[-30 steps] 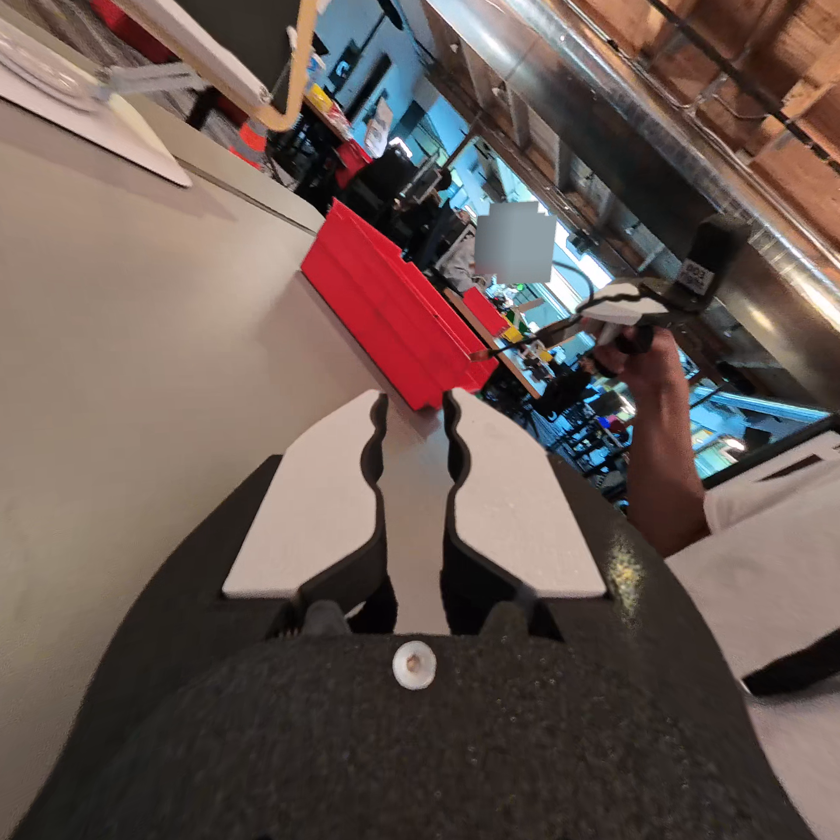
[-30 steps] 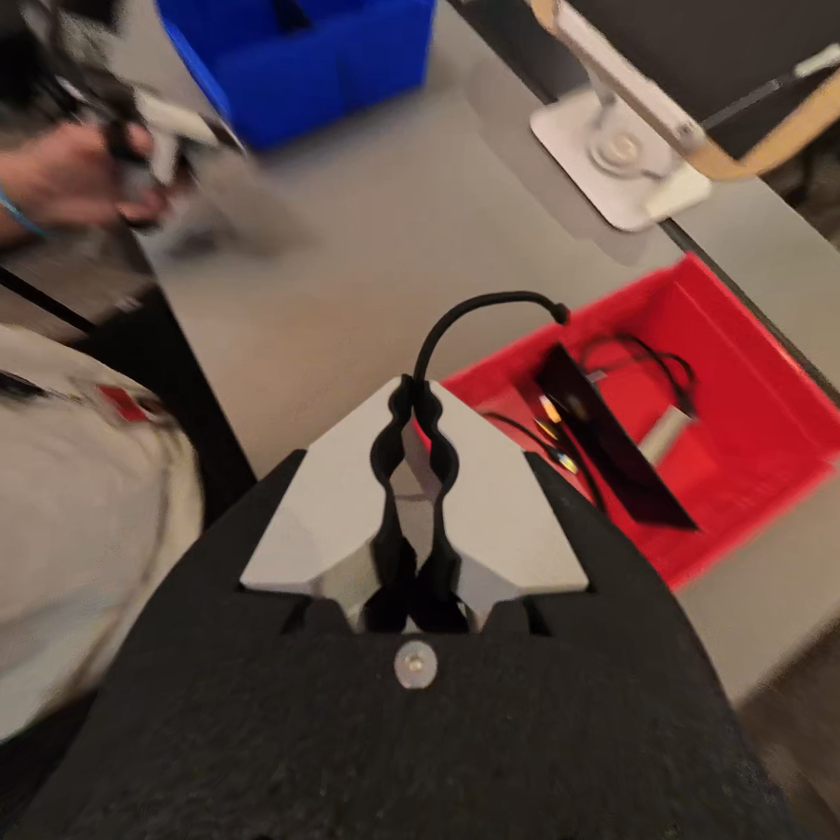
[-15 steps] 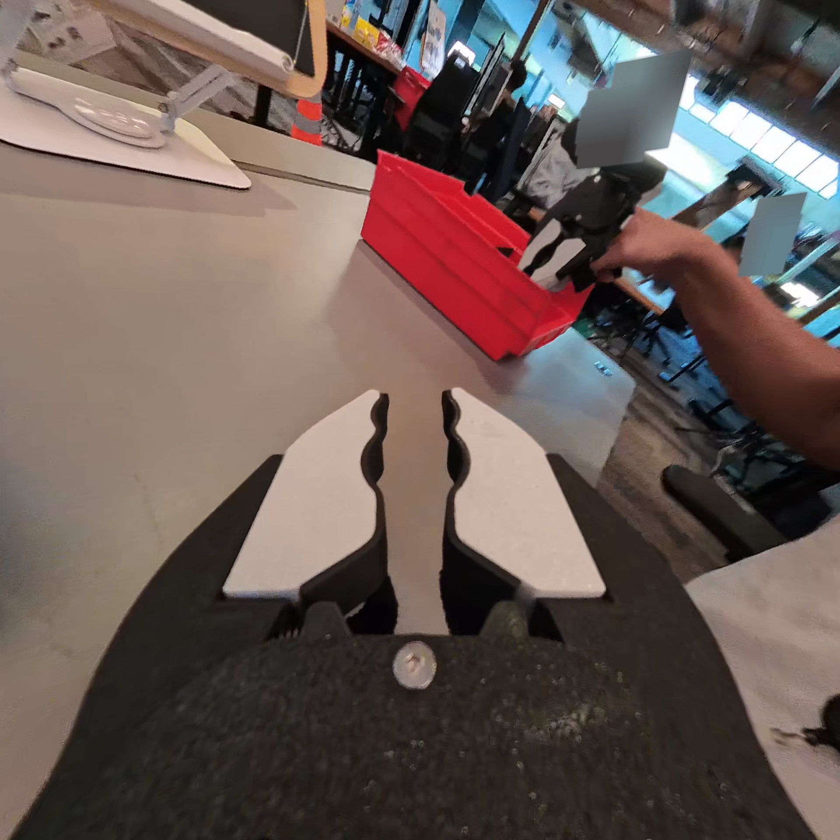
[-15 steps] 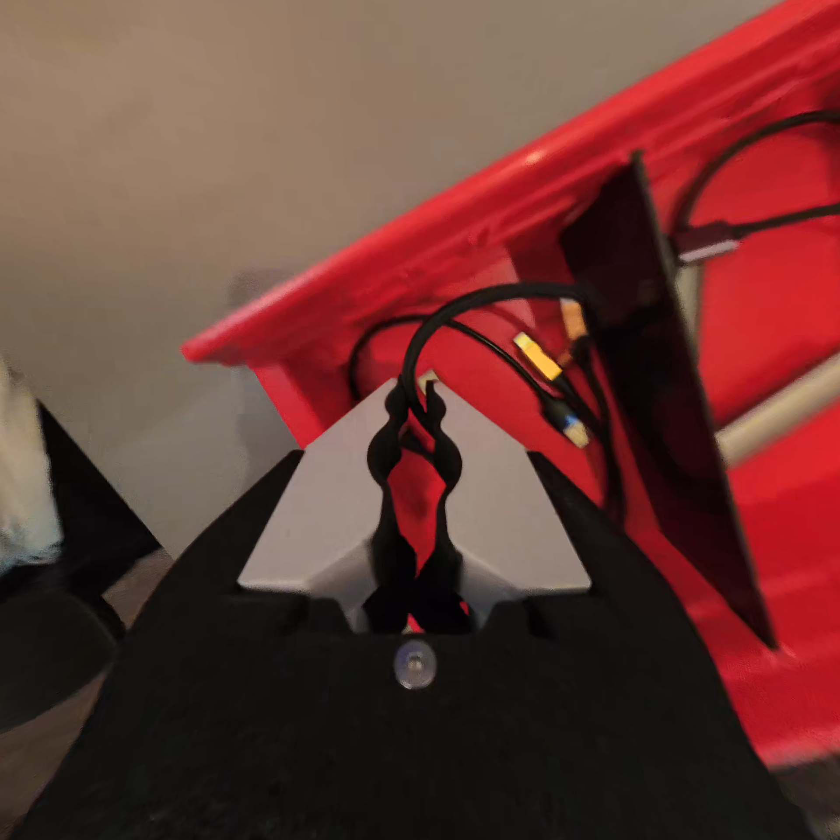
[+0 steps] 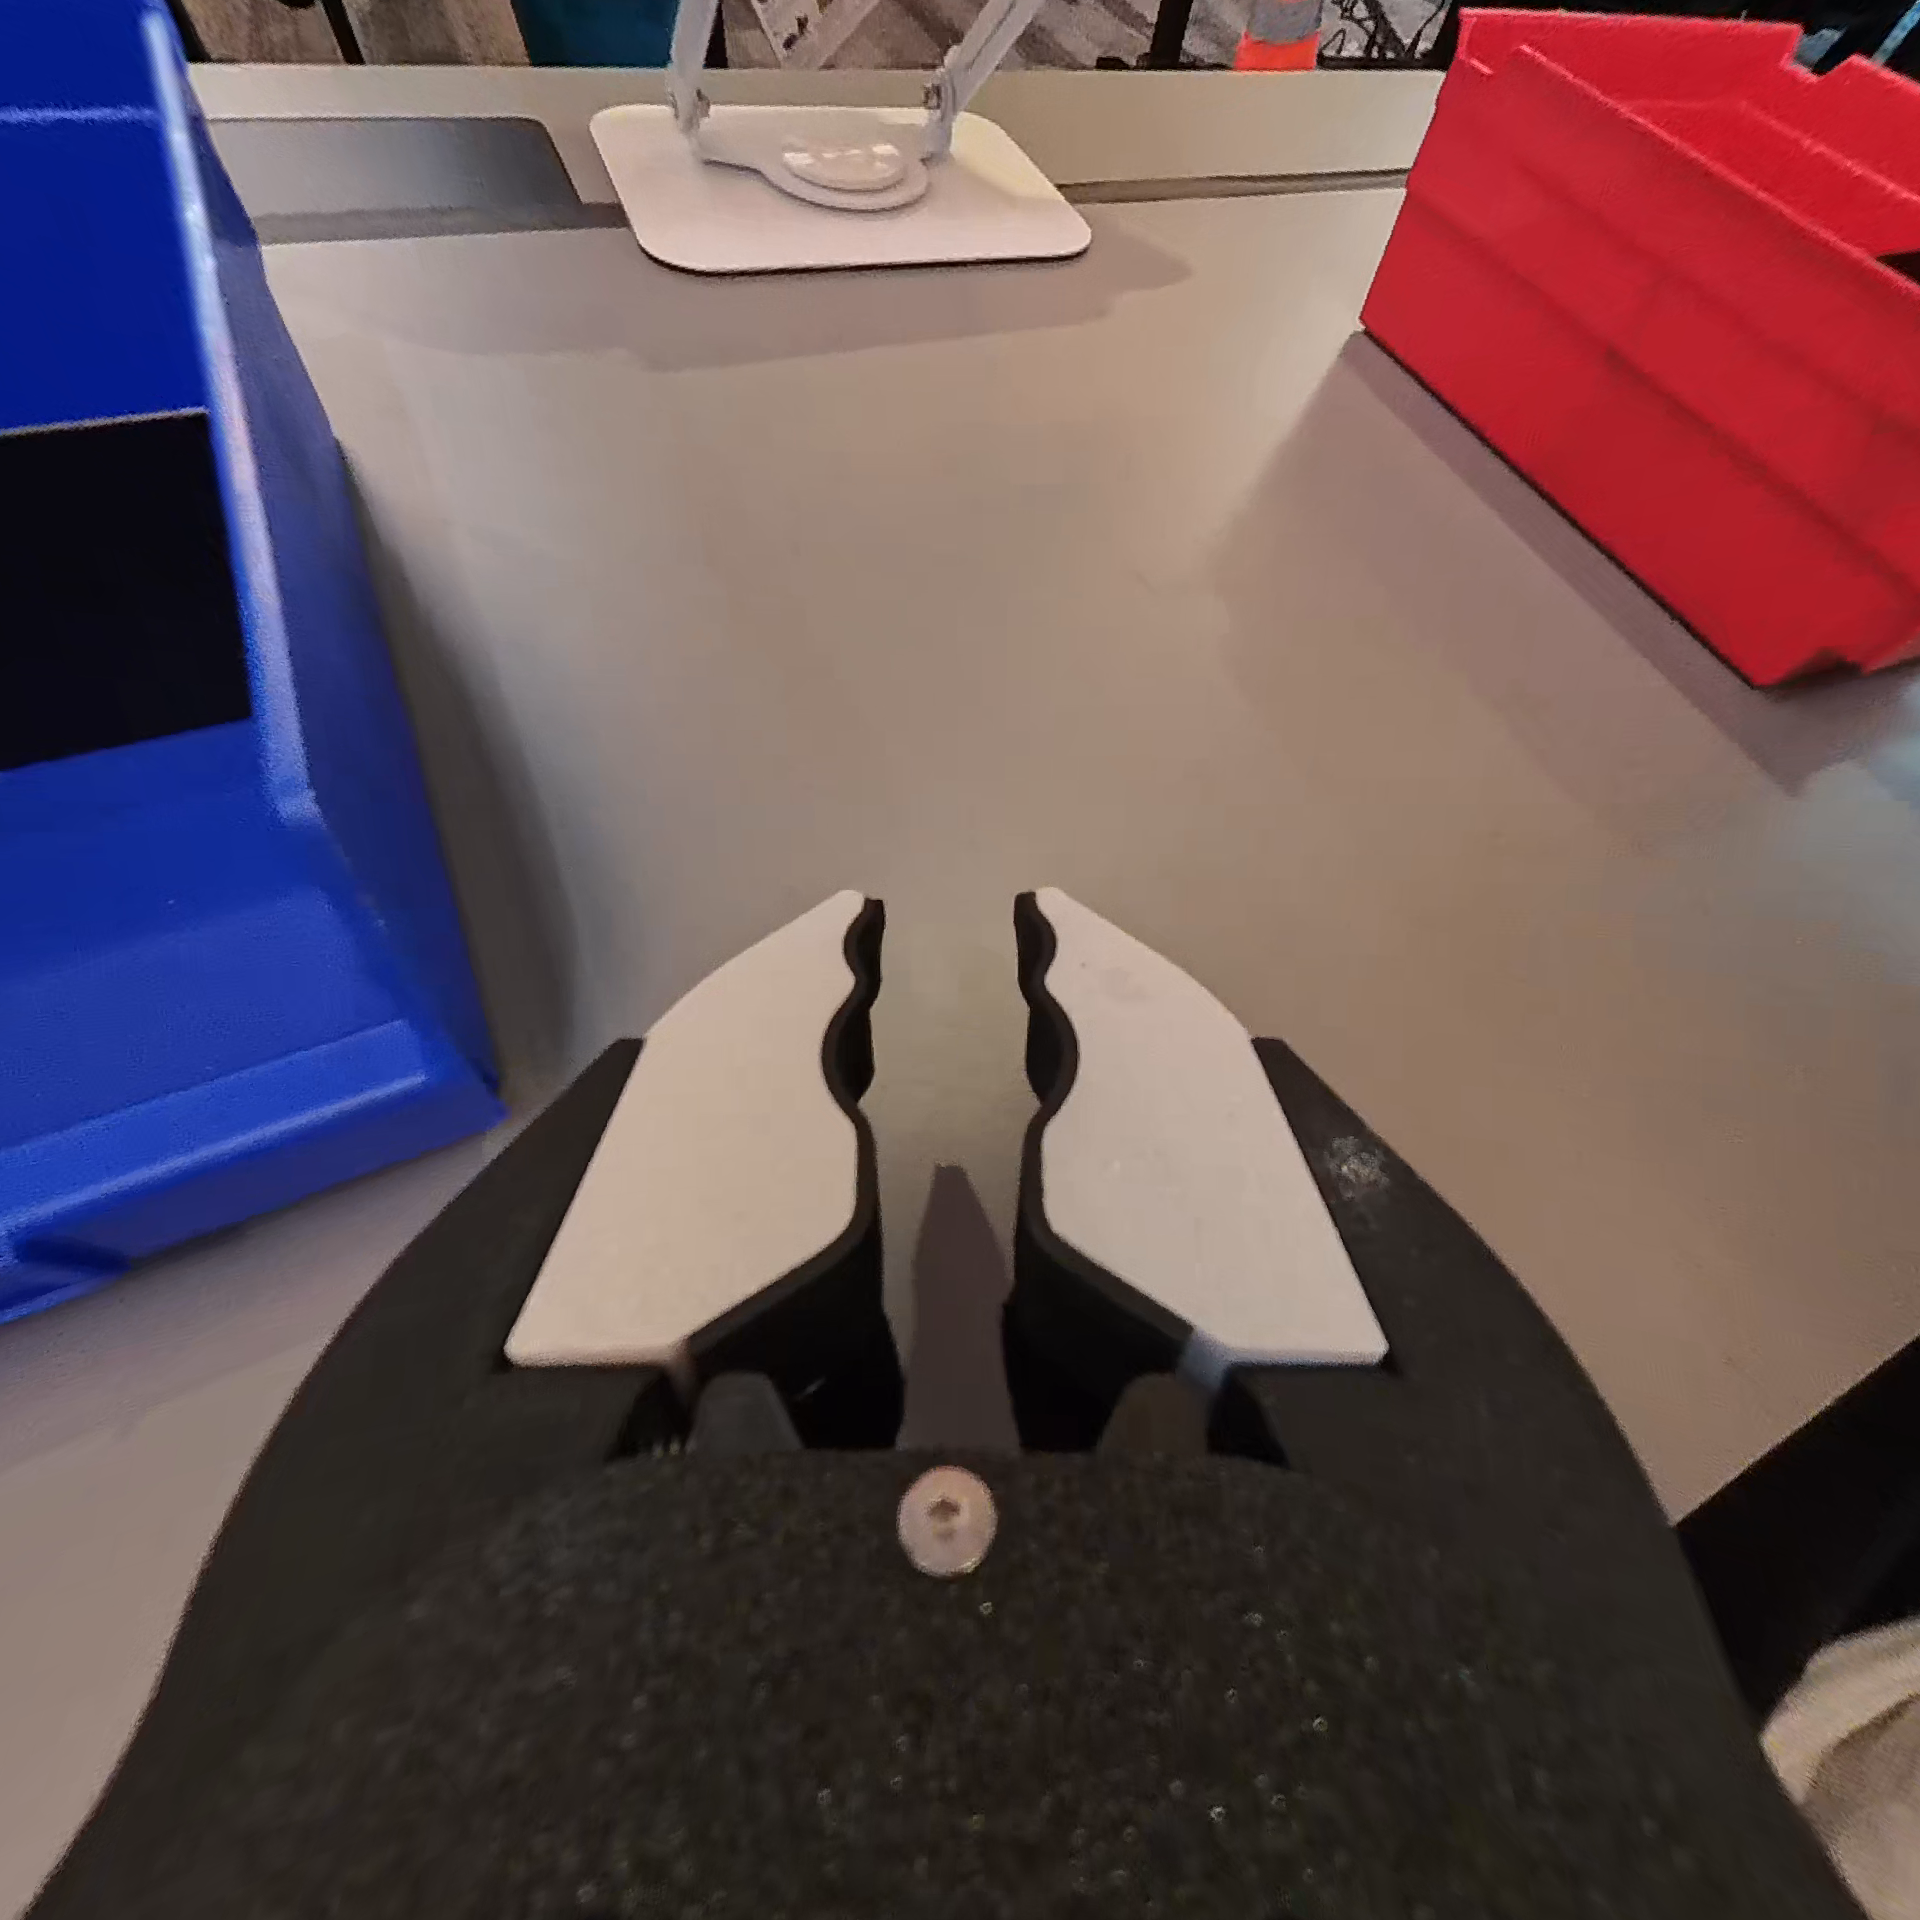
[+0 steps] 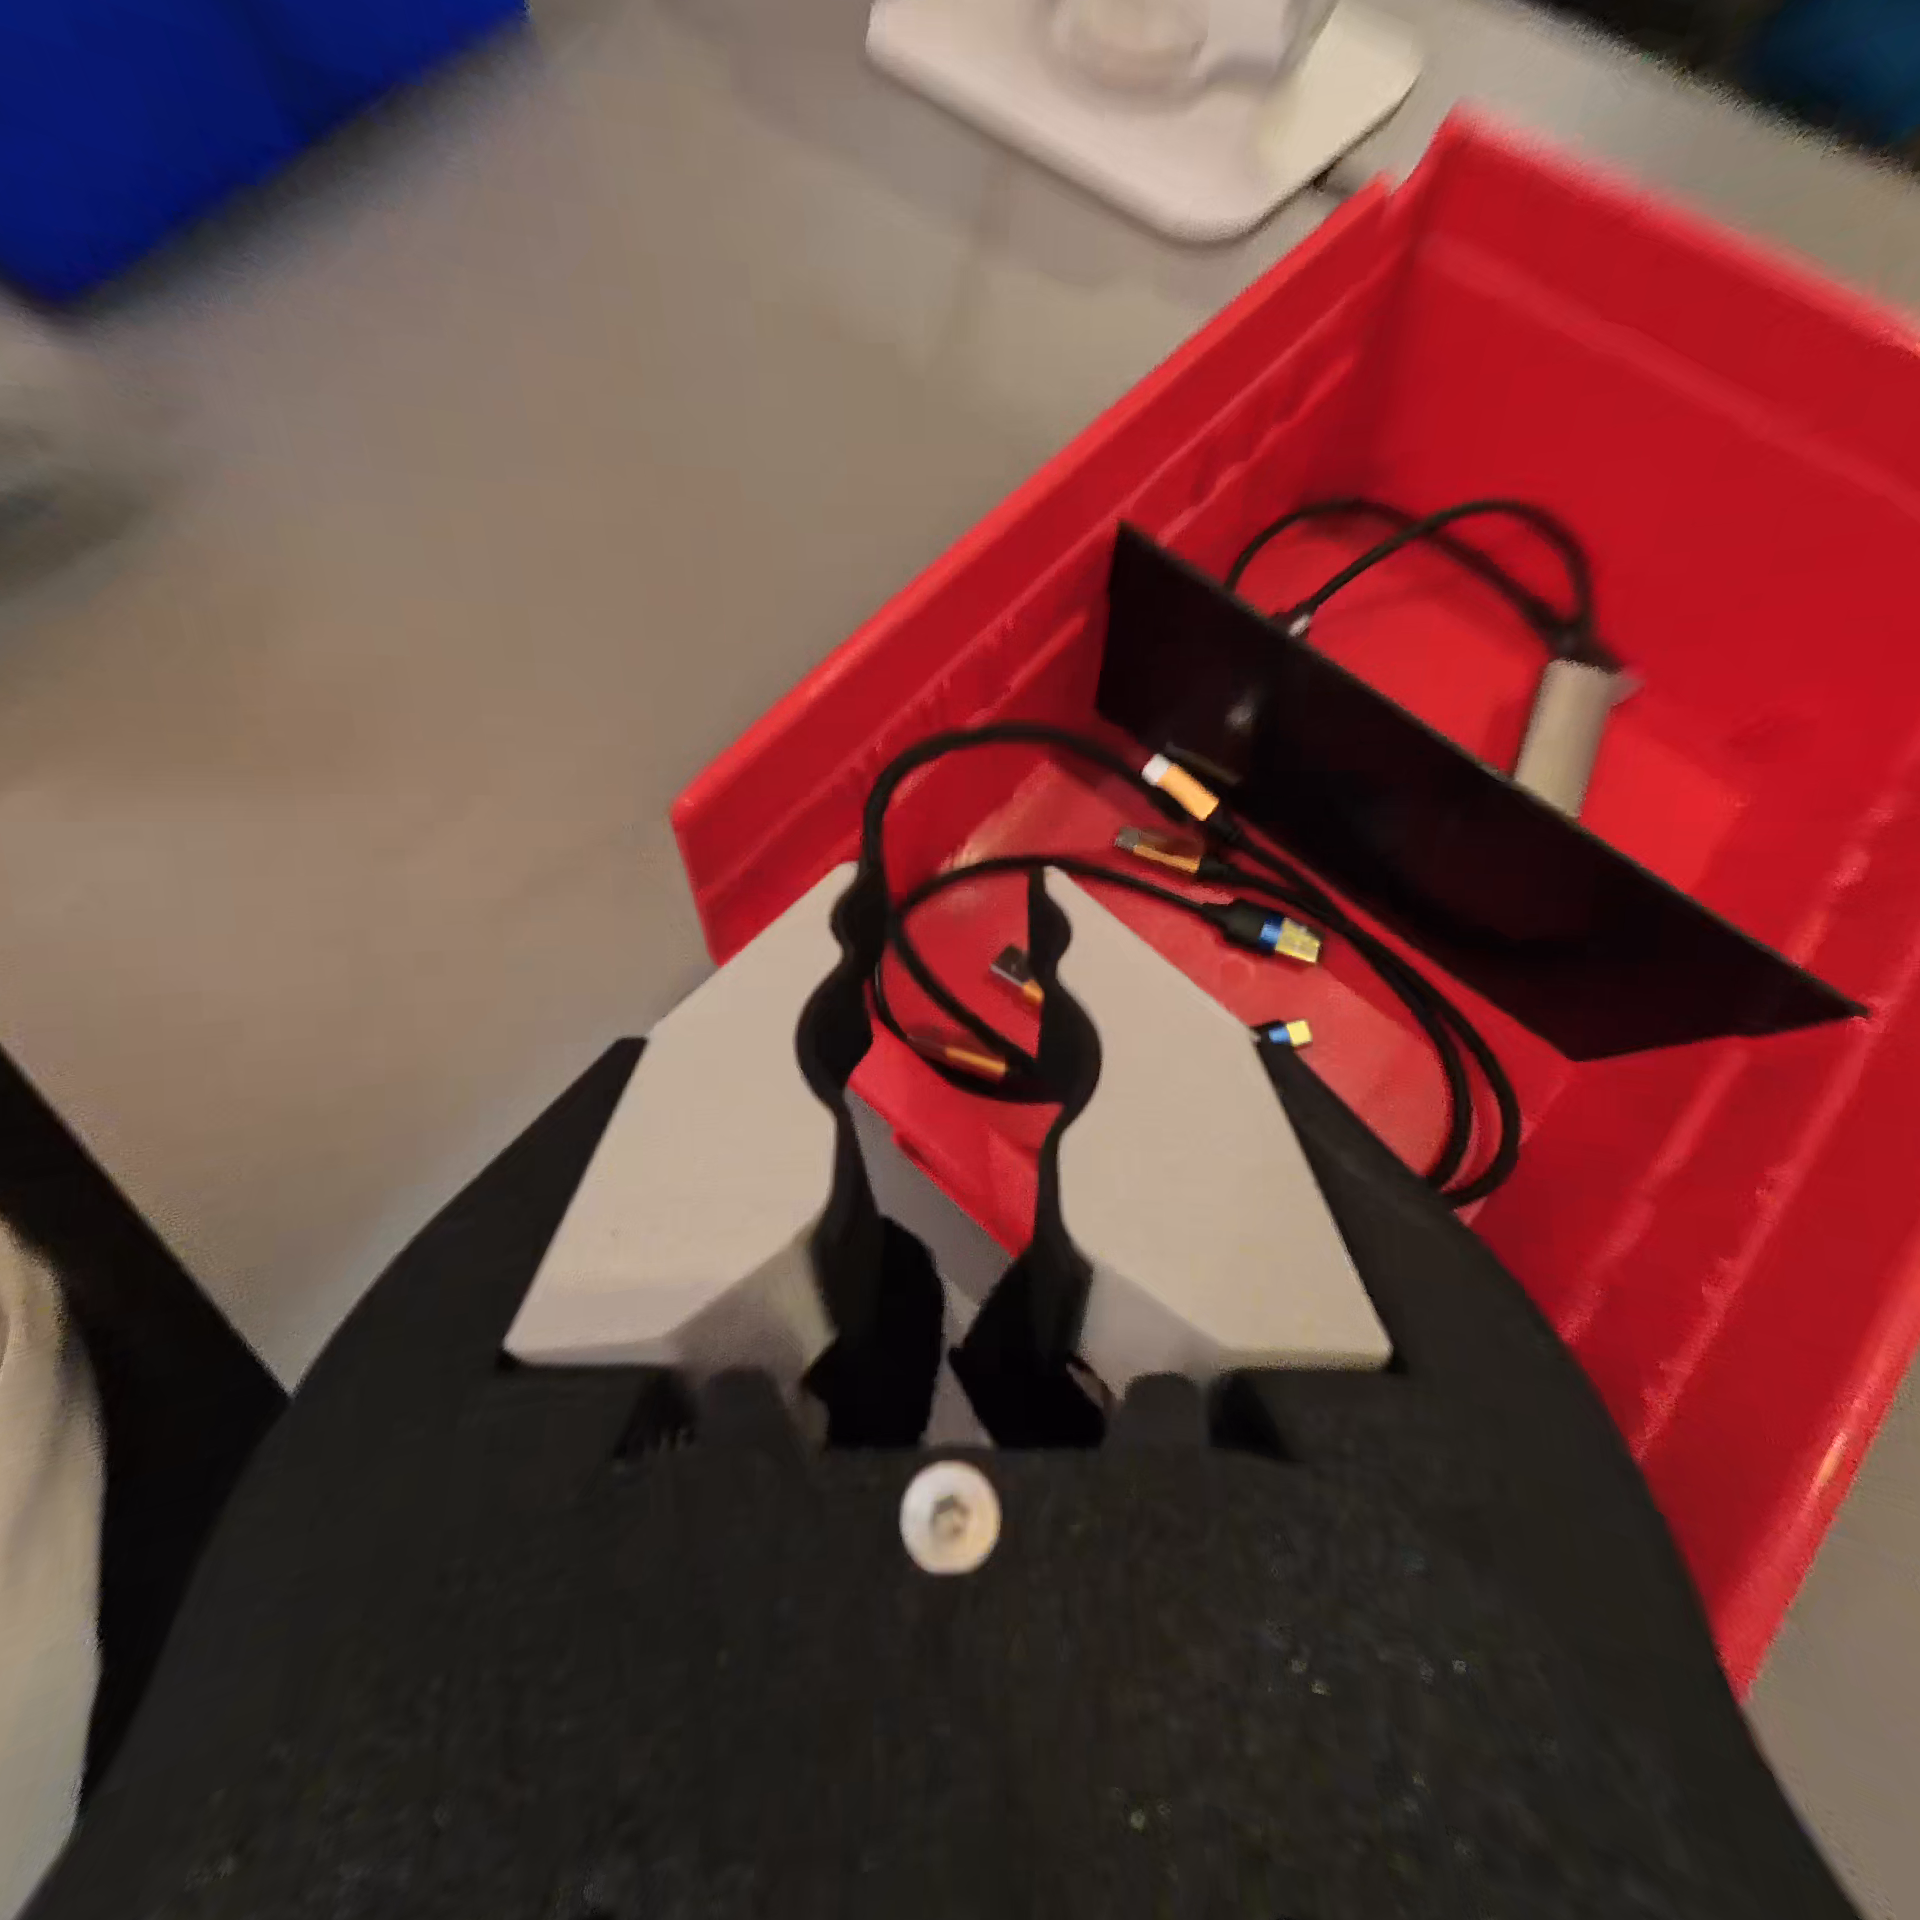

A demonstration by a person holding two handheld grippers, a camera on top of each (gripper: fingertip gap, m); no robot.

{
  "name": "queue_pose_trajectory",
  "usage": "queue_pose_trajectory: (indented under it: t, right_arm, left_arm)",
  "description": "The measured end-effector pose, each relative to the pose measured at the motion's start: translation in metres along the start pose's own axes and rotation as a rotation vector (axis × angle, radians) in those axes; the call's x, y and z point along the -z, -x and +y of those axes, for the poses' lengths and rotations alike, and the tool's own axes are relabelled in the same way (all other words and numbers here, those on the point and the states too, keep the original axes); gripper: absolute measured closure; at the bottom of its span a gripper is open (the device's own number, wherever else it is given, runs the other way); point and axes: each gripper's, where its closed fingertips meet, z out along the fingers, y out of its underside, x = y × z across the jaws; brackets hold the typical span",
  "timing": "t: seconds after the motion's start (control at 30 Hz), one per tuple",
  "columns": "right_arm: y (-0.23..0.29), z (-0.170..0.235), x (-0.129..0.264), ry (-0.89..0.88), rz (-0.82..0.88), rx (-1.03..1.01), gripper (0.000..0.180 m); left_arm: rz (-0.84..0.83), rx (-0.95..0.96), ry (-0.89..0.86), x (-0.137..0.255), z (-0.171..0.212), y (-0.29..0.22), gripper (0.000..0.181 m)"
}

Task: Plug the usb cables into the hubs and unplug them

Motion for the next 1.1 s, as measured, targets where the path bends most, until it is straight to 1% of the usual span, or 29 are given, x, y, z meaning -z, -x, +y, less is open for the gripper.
queue_pose_trajectory:
  t: [0.07,0.13,0.27,0.33,0.37,0.4,0.47,0.57,0.6,0.73,0.83,0.93,1.1]
  right_arm:
    - [0.005,-0.008,0.011,-0.157,0.051,-0.064,0.153]
    - [0.005,-0.008,0.019,-0.287,0.111,-0.139,0.151]
    - [-0.005,0.011,0.034,-0.441,0.272,-0.248,0.139]
    - [-0.009,0.021,0.038,-0.488,0.297,-0.313,0.134]
    - [-0.012,0.022,0.04,-0.481,0.31,-0.323,0.127]
    - [-0.017,0.023,0.043,-0.469,0.341,-0.306,0.125]
    - [-0.03,0.026,0.051,-0.446,0.464,-0.241,0.128]
    - [-0.04,0.036,0.054,-0.368,0.56,-0.206,0.132]
    - [-0.043,0.04,0.054,-0.349,0.585,-0.209,0.133]
    - [-0.051,0.053,0.054,-0.308,0.656,-0.238,0.131]
    - [-0.052,0.053,0.052,-0.319,0.629,-0.279,0.13]
    - [-0.054,0.049,0.05,-0.349,0.6,-0.32,0.13]
    - [-0.061,0.042,0.042,-0.363,0.595,-0.323,0.13]
  left_arm:
    - [-0.014,-0.015,-0.013,0.003,-0.002,0.001,0.156]
    - [-0.03,-0.033,-0.023,0.006,-0.004,0.001,0.156]
    - [-0.115,-0.077,-0.036,0.015,-0.005,0.011,0.158]
    - [-0.232,-0.078,-0.05,0.025,-0.006,0.036,0.161]
    - [-0.321,-0.047,-0.076,0.035,-0.01,0.057,0.162]
    - [-0.387,0.001,-0.115,0.047,-0.016,0.076,0.163]
    - [-0.43,0.093,-0.166,0.065,-0.017,0.104,0.163]
    - [-0.439,0.212,-0.17,0.08,-0.005,0.137,0.158]
    - [-0.428,0.241,-0.161,0.082,-0.001,0.144,0.154]
    - [-0.371,0.337,-0.105,0.086,0.018,0.154,0.151]
    - [-0.371,0.325,-0.106,0.091,0.02,0.15,0.151]
    - [-0.386,0.257,-0.09,0.093,0.021,0.141,0.151]
    - [-0.426,0.155,-0.05,0.091,0.024,0.134,0.149]
